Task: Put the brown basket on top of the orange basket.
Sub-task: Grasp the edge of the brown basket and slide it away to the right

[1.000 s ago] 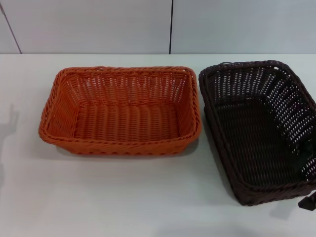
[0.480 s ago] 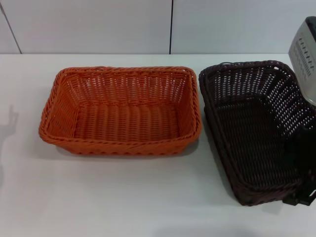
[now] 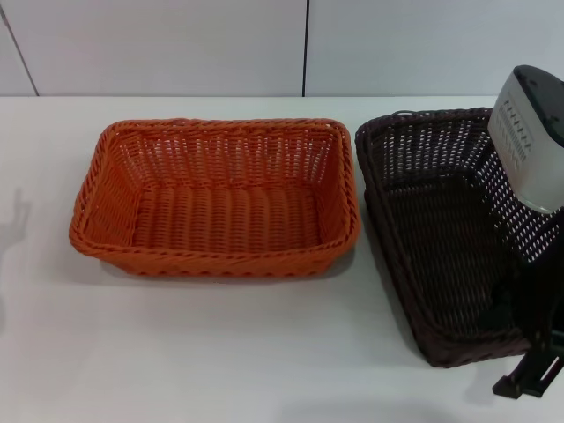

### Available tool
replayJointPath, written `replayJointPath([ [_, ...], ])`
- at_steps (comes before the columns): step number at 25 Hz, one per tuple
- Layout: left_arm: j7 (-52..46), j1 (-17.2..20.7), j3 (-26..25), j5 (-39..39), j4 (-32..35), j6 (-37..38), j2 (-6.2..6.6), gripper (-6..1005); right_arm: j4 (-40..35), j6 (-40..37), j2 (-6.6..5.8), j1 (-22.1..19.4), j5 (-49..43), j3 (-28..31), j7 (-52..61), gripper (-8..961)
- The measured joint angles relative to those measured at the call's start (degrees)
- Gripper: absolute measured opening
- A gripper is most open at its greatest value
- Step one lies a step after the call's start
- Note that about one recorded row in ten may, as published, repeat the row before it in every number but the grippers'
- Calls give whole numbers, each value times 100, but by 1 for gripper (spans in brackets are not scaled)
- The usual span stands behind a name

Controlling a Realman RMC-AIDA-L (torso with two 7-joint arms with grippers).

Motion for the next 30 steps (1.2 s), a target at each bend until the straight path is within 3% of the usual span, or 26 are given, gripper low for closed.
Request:
replayJointPath([
  [21,-24,23,-3,0,20,2,-5,766,320,469,31,-133,-497,-105,-115,823],
  [30,-44,0,6,0,83,-6,-14,766,543,841,67,-170,-732,-110,-187,759],
])
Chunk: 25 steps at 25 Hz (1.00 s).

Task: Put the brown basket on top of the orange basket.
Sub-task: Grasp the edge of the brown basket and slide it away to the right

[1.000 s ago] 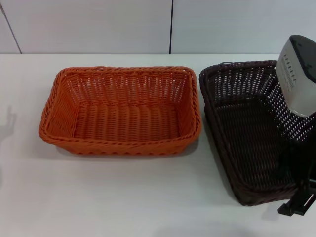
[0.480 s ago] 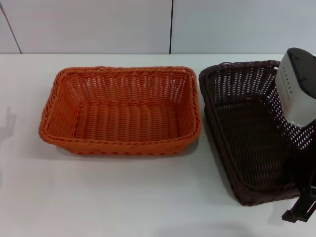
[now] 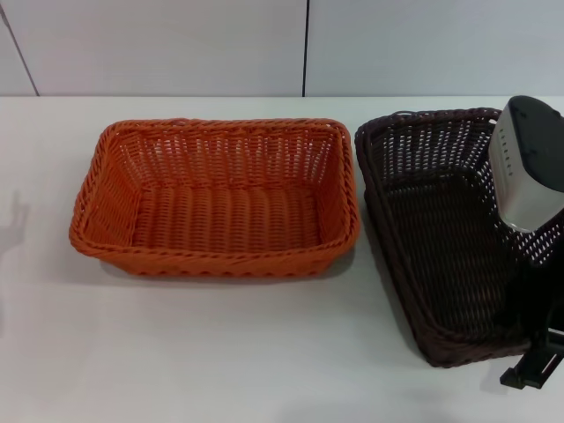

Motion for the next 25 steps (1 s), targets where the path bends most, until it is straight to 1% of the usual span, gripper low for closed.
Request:
replayJointPath([
  [9,-9,-19,-3,-6,-20,0,0,766,-78,73,50,0,-31,-140,-29,695],
  [12,-15,-34,-8,-10,-31,-19,0,766,61,173,52,75,-132,-76,27,674],
  [15,-19,-72,-27,-10,-27,-86,0,766,85,208,52,98,-179,-132,-34,653],
  [21,-20,-117,-44,-9,-10,-121,0,766,42,285,57,57,-241,-231,-112,414],
  [25,-20,-118,-44,-9,-8,-122,0,766,-66,286,62,61,-264,-235,-86,339],
])
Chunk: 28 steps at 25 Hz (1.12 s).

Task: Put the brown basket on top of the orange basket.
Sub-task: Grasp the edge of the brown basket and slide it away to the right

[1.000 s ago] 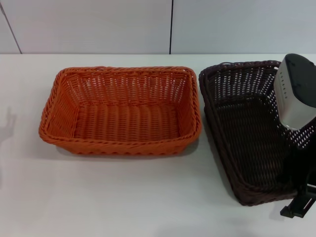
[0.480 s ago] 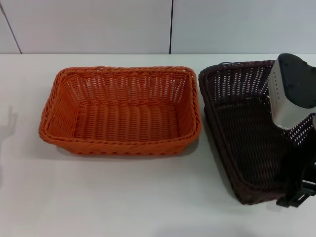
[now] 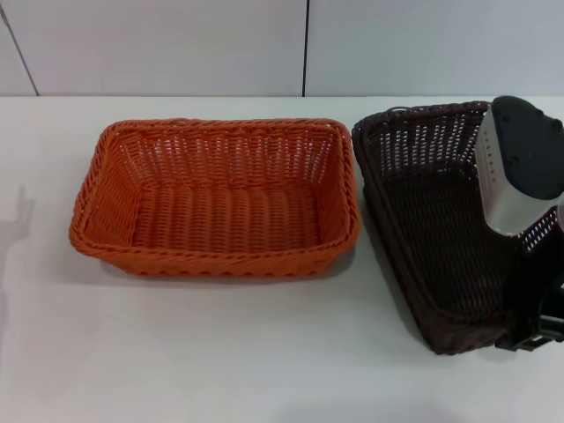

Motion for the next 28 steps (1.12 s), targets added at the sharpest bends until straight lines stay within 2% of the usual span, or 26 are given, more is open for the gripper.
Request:
replayJointPath([
  [7,0,-9,0,0,4,-18,0,766,-485,-48,13,-37,-30,62,110,266],
  [11,0,-9,0,0,4,-19,0,766,-1396,-131,25,-137,-132,71,180,231],
  [19,0,-7,-9,0,-33,-19,0,766,-2390,-355,24,-137,-252,27,387,174],
  [28,-75,-19,-2,0,-11,-19,8,766,-3078,-476,7,3,-508,17,472,177],
])
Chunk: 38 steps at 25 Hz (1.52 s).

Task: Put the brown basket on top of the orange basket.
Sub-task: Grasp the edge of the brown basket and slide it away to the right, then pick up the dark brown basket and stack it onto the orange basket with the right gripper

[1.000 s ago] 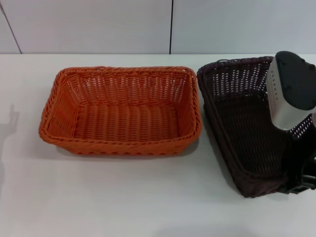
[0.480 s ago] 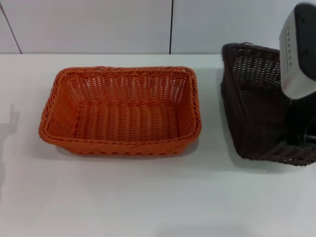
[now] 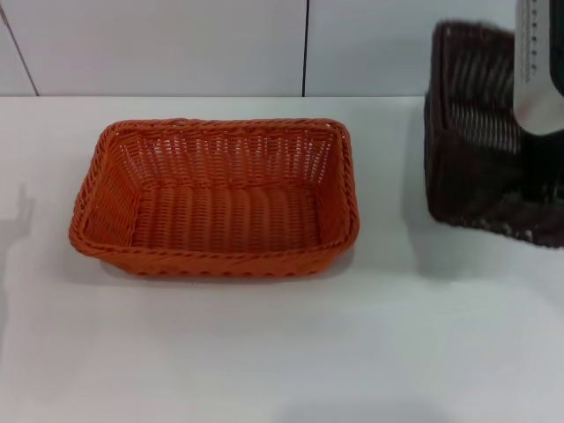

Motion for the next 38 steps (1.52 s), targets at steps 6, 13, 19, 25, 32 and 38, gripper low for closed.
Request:
replayJointPath([
  [6,-3,-19,2,0,1,-3,4,766,-81,81,-2,223,-22,-81,-141,176],
  [13,-7,-24,-8,0,6,-47,10,766,-121,631,9,305,-38,-730,-696,176],
  [19,-13,-1,-15,0,-44,-56,3,766,-150,1152,18,299,18,-997,-1360,175],
  [25,-51,38,-16,0,-54,-26,0,766,-49,1777,31,224,55,-1379,-2112,175],
  [32,-75,74,-73,0,-48,-13,12,767,47,2081,10,153,406,-1608,-2863,174],
  [38,-31,167,-104,-1,-25,28,13,767,17,2367,12,-62,990,-1591,-3853,173],
])
